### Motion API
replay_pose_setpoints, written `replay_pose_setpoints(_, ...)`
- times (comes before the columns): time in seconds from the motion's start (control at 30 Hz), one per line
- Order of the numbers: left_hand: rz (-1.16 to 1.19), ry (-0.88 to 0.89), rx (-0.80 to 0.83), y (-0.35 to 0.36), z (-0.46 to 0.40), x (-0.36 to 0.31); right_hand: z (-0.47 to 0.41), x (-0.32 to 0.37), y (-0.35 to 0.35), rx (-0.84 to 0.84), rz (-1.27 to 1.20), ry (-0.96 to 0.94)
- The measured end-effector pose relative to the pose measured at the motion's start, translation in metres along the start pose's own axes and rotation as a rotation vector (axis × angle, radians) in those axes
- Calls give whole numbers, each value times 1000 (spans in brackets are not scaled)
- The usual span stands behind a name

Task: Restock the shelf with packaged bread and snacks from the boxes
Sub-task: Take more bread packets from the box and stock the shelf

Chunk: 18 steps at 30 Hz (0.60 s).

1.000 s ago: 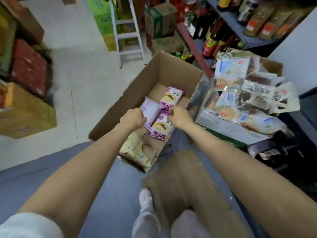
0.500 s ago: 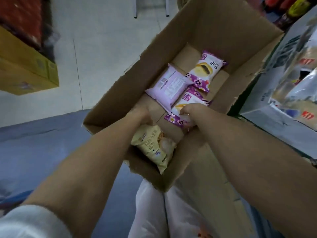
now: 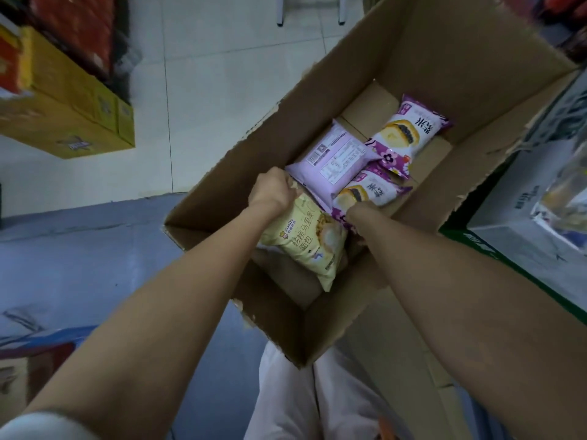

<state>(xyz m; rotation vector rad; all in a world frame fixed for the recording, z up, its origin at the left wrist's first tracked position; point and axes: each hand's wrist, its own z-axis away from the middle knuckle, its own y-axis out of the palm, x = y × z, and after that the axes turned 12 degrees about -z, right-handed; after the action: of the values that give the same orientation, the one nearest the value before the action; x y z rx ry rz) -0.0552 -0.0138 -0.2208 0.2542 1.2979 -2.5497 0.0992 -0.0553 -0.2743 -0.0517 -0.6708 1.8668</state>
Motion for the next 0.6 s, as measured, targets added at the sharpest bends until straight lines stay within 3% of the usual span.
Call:
replay_pose_setpoints(0.1,-46,93,3,-12,17,-11,21,14,-21,-200,-48,-148)
replay_pose_setpoints(0.23,-249,239,-49,-37,46,-29,61,16,-66,-261,-36,-331)
replay_pose_setpoints(0.43,-714,544,-321,-81,99,-53,148,3,-117,-382,73,-709)
replay_pose_setpoints(0.6,-734,914,-524,-129,156,-82,249,5,-149,-503,290,-1045)
